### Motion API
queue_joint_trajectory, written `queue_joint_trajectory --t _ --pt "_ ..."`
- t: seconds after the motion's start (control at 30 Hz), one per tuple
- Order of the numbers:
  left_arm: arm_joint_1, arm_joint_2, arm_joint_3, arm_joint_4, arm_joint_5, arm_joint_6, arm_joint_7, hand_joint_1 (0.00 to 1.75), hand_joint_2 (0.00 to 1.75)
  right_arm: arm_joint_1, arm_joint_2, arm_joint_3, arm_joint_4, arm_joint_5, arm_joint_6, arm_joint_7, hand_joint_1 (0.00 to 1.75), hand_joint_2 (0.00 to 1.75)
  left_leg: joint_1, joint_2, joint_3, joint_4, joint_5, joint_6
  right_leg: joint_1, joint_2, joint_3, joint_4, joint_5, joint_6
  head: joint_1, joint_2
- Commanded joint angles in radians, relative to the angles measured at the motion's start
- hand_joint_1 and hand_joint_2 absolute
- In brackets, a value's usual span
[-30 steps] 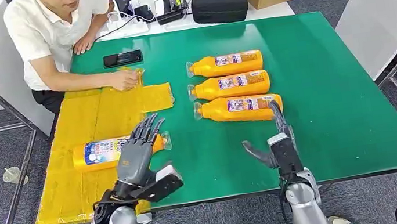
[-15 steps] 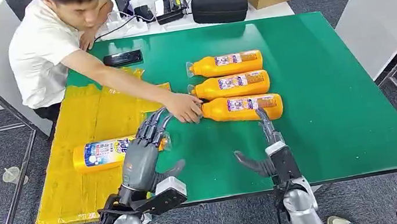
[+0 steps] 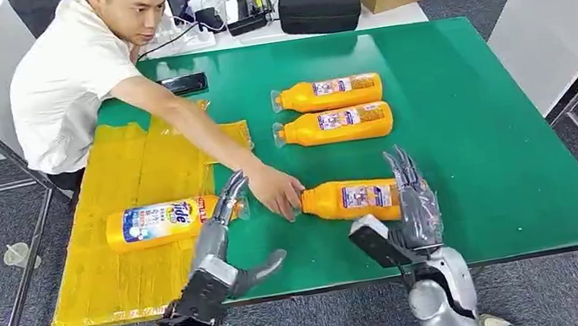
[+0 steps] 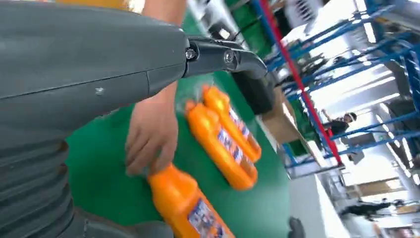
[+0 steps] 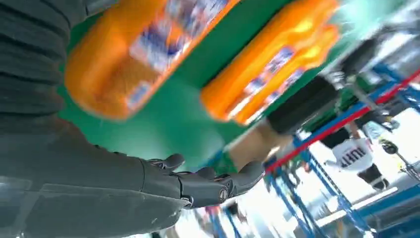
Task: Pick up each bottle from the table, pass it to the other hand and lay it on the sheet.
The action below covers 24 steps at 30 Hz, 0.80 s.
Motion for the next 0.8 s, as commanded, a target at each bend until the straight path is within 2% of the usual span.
queue_joint_trajectory --t 0.03,0.13,0.33,0.43,0.53,0.8 --pt "0.010 -0.033 -0.015 0.056 0.020 0.012 0.014 0.00 1.75 -0.017 -0.196 0.134 0.113 0.179 0.008 0.127 0.00 1.75 0.001 0.001 0.006 0.001 -0.003 0.001 0.002 -0.001 0.008 -0.002 -0.002 -0.004 0.000 0.000" --pt "0.013 -0.035 -0.009 0.046 0.020 0.013 0.016 0.00 1.75 -0.015 -0.221 0.139 0.129 0.189 0.071 0.194 0.00 1.75 0.001 0.002 0.006 0.000 -0.003 0.000 0.002 0.000 0.008 -0.002 -0.002 -0.004 -0.001 0.000" --pt "0.017 -0.038 0.006 0.045 0.013 0.013 0.043 0.00 1.75 -0.013 -0.282 0.170 0.111 0.186 0.172 0.243 0.00 1.75 0.001 0.001 0.004 0.000 -0.002 0.000 0.001 0.000 0.005 -0.001 -0.001 -0.003 0.000 0.000" --pt "0.009 -0.042 0.005 0.058 0.021 0.005 0.047 0.00 1.75 -0.046 -0.295 0.174 0.161 0.169 0.206 0.251 0.00 1.75 0.001 0.002 0.006 0.001 -0.004 0.000 0.002 0.000 0.007 -0.001 -0.002 -0.004 -0.001 0.000" --pt "-0.003 -0.047 -0.001 0.073 0.022 0.004 0.047 0.00 1.75 -0.086 -0.291 0.185 0.221 0.188 0.218 0.275 0.00 1.75 0.001 0.003 0.004 0.000 -0.002 0.000 0.001 0.001 0.004 -0.001 0.000 -0.003 -0.001 0.000" --pt "-0.004 -0.045 -0.003 0.073 0.022 0.003 0.050 0.00 1.75 -0.102 -0.294 0.193 0.241 0.206 0.237 0.304 0.00 1.75 0.001 0.001 0.002 0.000 -0.001 0.000 0.001 0.000 0.003 -0.001 0.000 -0.002 -0.001 0.000"
